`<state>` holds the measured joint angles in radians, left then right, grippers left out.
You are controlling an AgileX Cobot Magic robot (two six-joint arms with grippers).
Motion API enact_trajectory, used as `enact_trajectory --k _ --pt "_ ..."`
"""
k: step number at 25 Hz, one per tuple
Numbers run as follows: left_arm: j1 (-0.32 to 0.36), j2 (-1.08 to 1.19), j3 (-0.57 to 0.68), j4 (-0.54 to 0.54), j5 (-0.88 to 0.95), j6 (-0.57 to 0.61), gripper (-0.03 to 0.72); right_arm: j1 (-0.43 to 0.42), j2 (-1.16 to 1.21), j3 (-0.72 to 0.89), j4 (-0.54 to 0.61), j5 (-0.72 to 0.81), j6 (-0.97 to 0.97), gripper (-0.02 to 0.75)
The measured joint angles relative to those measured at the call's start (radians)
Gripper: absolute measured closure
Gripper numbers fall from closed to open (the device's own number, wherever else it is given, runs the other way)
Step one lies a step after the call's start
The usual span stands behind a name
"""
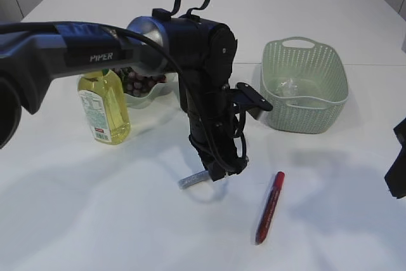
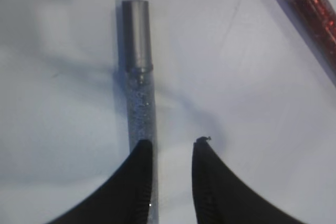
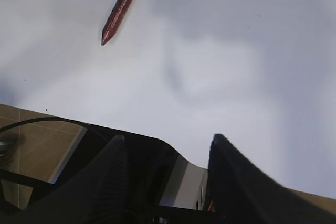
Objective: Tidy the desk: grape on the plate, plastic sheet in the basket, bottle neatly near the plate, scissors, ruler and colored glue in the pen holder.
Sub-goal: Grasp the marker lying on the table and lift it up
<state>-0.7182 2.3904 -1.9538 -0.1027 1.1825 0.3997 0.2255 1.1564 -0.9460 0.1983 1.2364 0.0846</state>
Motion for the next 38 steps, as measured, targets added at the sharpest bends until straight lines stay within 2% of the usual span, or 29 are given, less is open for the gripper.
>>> enact_trajectory --k 13,26,38 --pt "0.000 0.023 -0.006 0.019 -0.027 0.000 0.492 0.000 0.000 0.000 0.000 0.000 -0.002 0.341" --pt "0.002 0.026 -0.006 0.026 -0.033 -0.006 0.448 0.000 0.000 0.000 0.000 0.000 -0.002 0.340" --pt "0.002 0.028 -0.006 0.032 -0.035 -0.006 0.444 0.000 0.000 0.000 0.000 0.000 -0.004 0.340"
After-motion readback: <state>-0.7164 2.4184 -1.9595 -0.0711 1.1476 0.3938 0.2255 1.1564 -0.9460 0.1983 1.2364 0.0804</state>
